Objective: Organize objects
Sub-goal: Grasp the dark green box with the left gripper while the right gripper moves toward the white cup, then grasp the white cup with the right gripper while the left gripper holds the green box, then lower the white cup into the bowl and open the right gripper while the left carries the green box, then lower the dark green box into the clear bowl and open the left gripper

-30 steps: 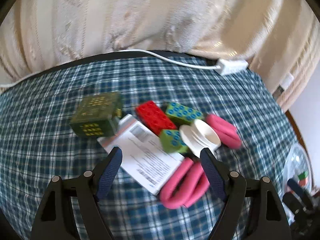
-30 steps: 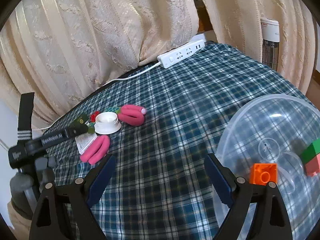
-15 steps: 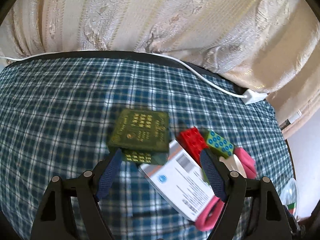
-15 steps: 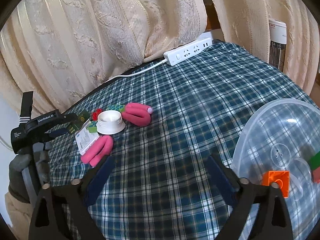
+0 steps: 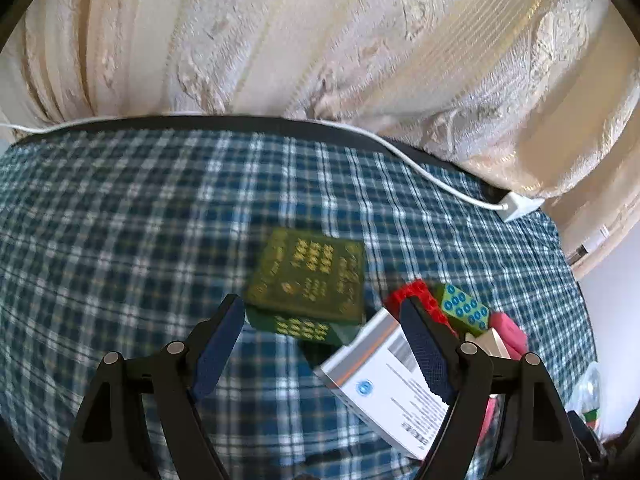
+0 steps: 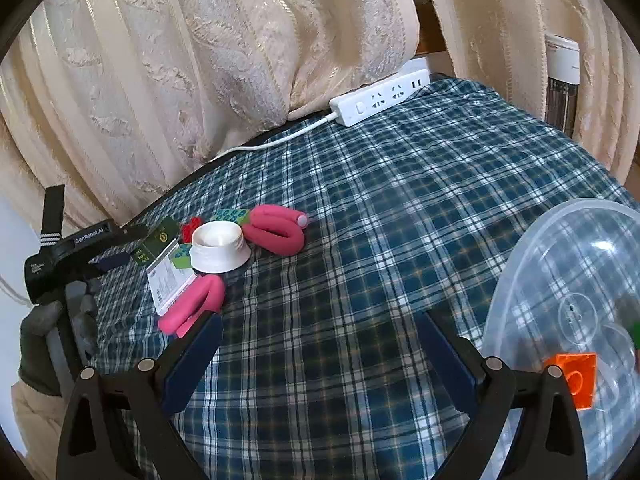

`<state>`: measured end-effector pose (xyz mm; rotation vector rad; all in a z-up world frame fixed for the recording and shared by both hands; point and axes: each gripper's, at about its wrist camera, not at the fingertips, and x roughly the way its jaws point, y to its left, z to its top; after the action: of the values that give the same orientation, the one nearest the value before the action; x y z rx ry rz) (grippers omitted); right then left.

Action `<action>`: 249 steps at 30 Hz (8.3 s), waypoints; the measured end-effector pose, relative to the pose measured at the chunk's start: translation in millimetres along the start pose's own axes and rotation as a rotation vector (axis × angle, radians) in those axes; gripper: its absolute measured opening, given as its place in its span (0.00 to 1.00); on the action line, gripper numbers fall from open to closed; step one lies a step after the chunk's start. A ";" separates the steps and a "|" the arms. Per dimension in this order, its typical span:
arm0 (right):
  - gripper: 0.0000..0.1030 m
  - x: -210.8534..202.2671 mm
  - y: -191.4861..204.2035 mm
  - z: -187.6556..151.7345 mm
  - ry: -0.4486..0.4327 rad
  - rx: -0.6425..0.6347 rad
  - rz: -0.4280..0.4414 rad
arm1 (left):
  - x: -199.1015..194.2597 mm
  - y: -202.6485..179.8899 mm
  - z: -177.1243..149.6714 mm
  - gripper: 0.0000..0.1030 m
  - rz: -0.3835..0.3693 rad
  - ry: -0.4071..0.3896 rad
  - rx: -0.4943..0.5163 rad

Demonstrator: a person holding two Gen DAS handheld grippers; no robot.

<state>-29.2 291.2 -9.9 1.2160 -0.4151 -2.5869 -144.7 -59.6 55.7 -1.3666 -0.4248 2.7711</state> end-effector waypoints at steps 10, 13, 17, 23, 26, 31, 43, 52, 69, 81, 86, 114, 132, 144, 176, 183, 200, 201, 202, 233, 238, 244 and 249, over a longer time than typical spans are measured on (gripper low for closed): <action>0.97 9.3 5.8 1.8 0.014 -0.012 0.007 | 15.7 0.6 12.0 0.85 0.007 -0.014 0.063; 0.97 11.7 7.9 3.3 0.015 -0.016 0.006 | 23.2 -5.4 13.2 0.88 0.005 -0.016 0.105; 0.97 15.8 11.5 5.7 0.011 -0.029 -0.006 | 35.3 -7.7 11.0 0.89 0.009 0.006 0.129; 0.97 26.0 20.5 11.1 0.023 -0.047 0.006 | 48.0 0.3 9.3 0.89 0.023 0.025 0.099; 0.97 31.3 27.2 13.1 0.027 -0.066 0.012 | 52.6 9.2 8.3 0.89 0.001 0.046 0.056; 0.97 40.6 35.6 20.8 0.021 -0.086 0.016 | 53.8 13.6 6.1 0.88 0.020 0.045 0.040; 0.97 58.5 71.3 39.0 0.008 -0.168 0.058 | 51.3 14.2 5.0 0.68 0.058 0.032 0.052; 0.77 77.9 92.2 44.5 0.058 -0.214 0.070 | 40.3 5.4 3.9 0.68 0.078 -0.004 0.082; 0.72 111.8 90.6 58.1 0.168 -0.086 0.155 | 28.2 -5.1 5.4 0.68 0.075 -0.029 0.081; 0.61 110.7 92.8 56.9 0.146 -0.116 0.138 | 28.9 -14.6 3.1 0.68 0.071 -0.029 0.097; 0.61 102.0 91.8 52.9 0.131 -0.120 0.137 | 24.7 -19.9 2.4 0.68 0.064 -0.041 0.111; 0.61 7.8 71.2 20.0 -0.010 -0.085 0.077 | -34.0 -87.6 -16.6 0.68 0.053 -0.186 0.296; 0.61 -50.0 36.0 7.4 -0.118 -0.020 -0.013 | -68.2 -128.9 -42.5 0.68 -0.011 -0.244 0.413; 0.61 -76.5 1.8 -2.6 -0.162 0.039 -0.064 | -80.5 -160.5 -67.0 0.68 -0.056 -0.244 0.494; 0.61 -125.5 -123.8 -10.4 -0.267 0.211 -0.225 | -88.2 -251.5 -138.1 0.68 -0.230 -0.098 0.635; 0.61 -125.9 -139.2 4.1 -0.266 0.181 -0.247 | -86.8 -276.2 -149.6 0.68 -0.270 -0.066 0.662; 0.62 -112.0 -175.0 22.2 -0.216 0.232 -0.221 | -76.3 -317.7 -162.3 0.68 -0.284 -0.031 0.707; 0.62 -111.6 -176.5 22.5 -0.215 0.236 -0.217 | -75.5 -319.5 -162.5 0.68 -0.284 -0.029 0.709; 0.63 -111.1 -177.9 22.8 -0.213 0.242 -0.212 | -74.3 -322.1 -163.3 0.68 -0.284 -0.027 0.711; 0.73 -145.9 -198.7 1.6 -0.303 0.261 -0.278 | -50.0 -375.9 -183.1 0.68 -0.316 0.010 0.788; 0.73 -146.1 -204.4 -0.1 -0.302 0.274 -0.275 | -45.7 -382.4 -184.0 0.69 -0.317 0.020 0.795; 0.74 -145.2 -208.0 -1.8 -0.299 0.287 -0.271 | -41.6 -383.8 -184.8 0.70 -0.302 0.021 0.799; 0.78 -145.6 -208.6 -2.9 -0.302 0.294 -0.268 | -42.2 -382.3 -182.9 0.78 -0.301 0.010 0.793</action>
<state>41.3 534.2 16.4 1.0229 -0.7627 -3.0401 -13.7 345.0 78.8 -1.0024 0.4064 2.2676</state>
